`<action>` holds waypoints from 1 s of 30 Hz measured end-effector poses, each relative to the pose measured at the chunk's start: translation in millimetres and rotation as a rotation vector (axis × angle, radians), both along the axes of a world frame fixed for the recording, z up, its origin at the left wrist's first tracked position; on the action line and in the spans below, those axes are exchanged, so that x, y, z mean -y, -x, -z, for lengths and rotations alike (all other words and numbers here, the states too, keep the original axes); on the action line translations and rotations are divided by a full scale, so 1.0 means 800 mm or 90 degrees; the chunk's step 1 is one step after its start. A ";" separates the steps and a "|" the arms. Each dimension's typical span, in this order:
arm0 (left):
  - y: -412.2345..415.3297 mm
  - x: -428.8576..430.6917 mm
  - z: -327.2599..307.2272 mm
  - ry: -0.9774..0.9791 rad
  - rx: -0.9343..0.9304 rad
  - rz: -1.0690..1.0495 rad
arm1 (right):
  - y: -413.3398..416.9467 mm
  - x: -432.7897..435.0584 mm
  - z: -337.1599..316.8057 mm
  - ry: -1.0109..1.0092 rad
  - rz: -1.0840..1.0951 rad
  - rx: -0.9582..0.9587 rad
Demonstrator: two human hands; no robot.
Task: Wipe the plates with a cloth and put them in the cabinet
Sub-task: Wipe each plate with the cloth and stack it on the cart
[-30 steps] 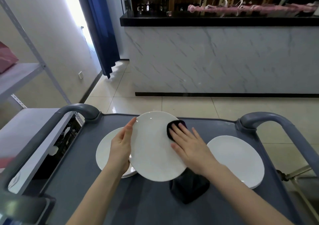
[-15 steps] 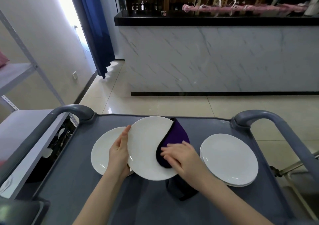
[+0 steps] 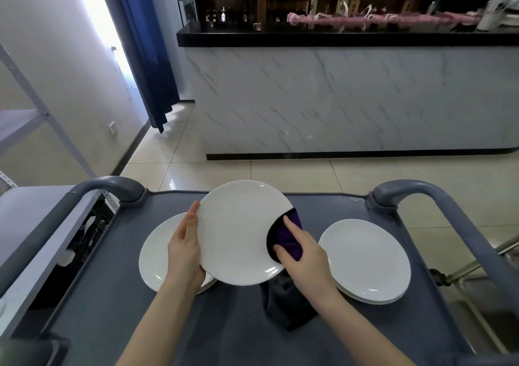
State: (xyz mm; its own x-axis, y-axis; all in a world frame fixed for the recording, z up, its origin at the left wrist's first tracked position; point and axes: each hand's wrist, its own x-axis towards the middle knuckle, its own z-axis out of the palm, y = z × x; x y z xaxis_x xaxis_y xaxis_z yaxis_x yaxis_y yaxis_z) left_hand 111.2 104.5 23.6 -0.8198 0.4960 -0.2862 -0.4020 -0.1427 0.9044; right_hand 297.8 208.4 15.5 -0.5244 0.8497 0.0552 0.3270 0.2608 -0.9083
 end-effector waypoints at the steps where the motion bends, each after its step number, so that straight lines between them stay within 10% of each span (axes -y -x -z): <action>1: 0.000 0.000 0.001 -0.001 -0.008 0.011 | -0.002 0.001 0.000 0.004 0.019 -0.020; 14: -0.010 0.009 0.009 0.056 -0.075 0.179 | 0.019 -0.067 -0.041 0.028 -0.159 0.042; 24: -0.002 0.014 0.008 0.029 -0.034 0.068 | -0.005 -0.015 0.003 0.249 0.040 -0.191; 30: 0.000 0.016 -0.001 0.056 -0.107 0.159 | 0.008 -0.047 -0.012 0.273 0.006 -0.059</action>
